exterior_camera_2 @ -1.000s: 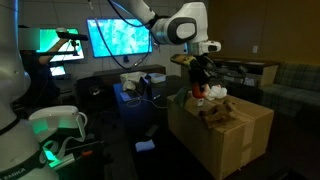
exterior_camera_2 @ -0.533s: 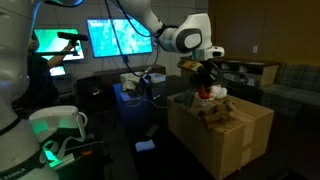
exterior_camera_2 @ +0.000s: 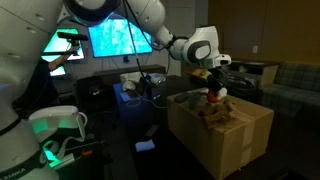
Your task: Swap the things on the box with the things on the table
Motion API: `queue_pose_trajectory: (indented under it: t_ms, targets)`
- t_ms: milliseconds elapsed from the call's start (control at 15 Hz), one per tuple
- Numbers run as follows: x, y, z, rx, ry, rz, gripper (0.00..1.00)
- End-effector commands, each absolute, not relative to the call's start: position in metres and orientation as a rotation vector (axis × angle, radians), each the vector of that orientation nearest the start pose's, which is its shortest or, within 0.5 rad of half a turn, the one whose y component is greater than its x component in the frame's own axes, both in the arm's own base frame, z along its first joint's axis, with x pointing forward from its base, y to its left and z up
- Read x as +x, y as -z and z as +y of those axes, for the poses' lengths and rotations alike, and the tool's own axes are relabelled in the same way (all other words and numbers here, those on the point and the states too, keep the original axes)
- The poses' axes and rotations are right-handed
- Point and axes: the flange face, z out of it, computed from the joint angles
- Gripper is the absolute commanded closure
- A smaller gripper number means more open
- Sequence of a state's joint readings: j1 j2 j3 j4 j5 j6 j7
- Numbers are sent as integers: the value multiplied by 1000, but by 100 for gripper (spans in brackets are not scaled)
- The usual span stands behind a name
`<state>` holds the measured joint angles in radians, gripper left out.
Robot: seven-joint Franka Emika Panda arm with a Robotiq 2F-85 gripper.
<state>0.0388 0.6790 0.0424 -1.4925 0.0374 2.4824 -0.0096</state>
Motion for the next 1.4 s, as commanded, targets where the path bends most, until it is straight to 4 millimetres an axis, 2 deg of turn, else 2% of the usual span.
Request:
queue_pose_trajectory:
  t_ms: [0, 67, 200, 467, 667, 1000, 1333]
  targets:
    - [765, -298, 53, -3055, 504, -71, 95]
    - [767, -293, 53, -3058, 501, -69, 60]
    - [771, -290, 51, -3065, 501, -69, 55]
    - [774, -293, 51, -3079, 521, -69, 23]
    - [771, -306, 53, -3087, 562, -66, 2]
    - [762, -324, 69, -3068, 614, -79, 0]
    - [743, -326, 105, -3052, 615, -146, 0]
